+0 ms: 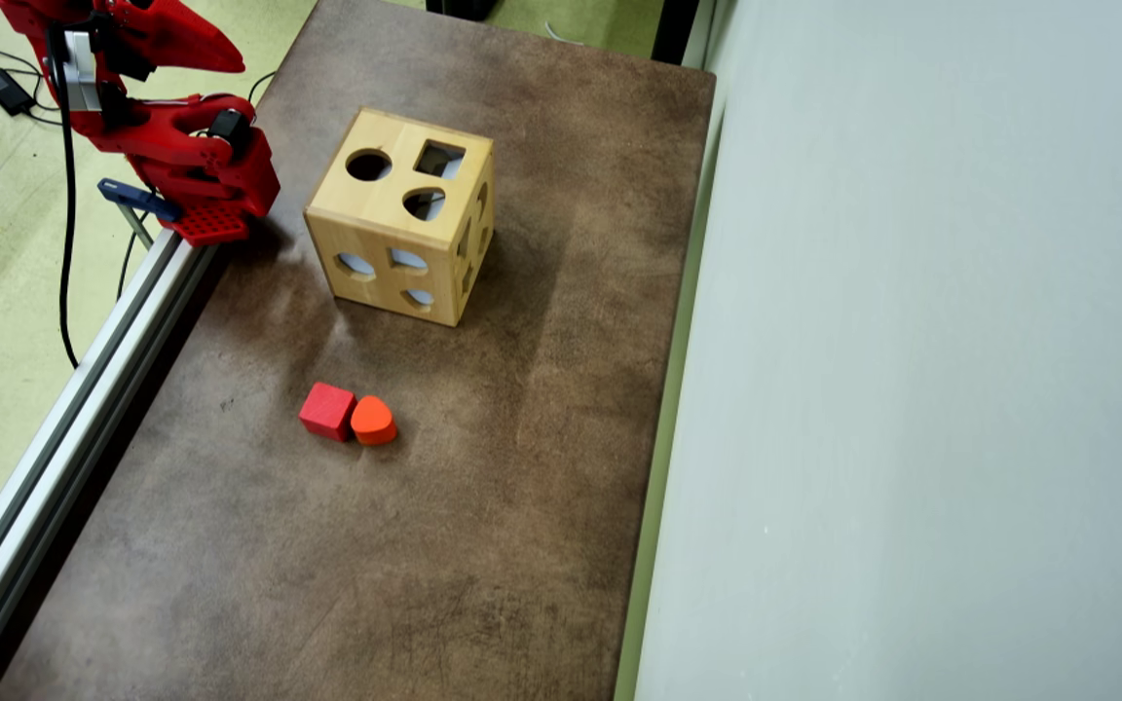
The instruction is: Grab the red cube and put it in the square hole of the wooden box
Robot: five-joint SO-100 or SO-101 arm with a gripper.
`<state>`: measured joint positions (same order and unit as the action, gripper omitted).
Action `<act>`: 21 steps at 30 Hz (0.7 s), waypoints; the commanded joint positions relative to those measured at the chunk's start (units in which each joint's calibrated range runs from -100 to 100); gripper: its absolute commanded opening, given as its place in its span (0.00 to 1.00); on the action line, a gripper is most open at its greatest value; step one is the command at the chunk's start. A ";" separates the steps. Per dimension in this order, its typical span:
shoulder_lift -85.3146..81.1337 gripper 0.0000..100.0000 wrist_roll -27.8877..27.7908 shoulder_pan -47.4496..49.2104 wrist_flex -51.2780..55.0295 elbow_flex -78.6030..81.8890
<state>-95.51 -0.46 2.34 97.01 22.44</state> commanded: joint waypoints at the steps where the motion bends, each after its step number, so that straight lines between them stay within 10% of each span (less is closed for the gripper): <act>1: 0.09 0.03 -0.29 -0.33 0.33 -1.15; 21: 12.41 0.03 0.00 -0.33 -0.15 -3.21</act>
<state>-92.12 -0.46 2.34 97.01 22.17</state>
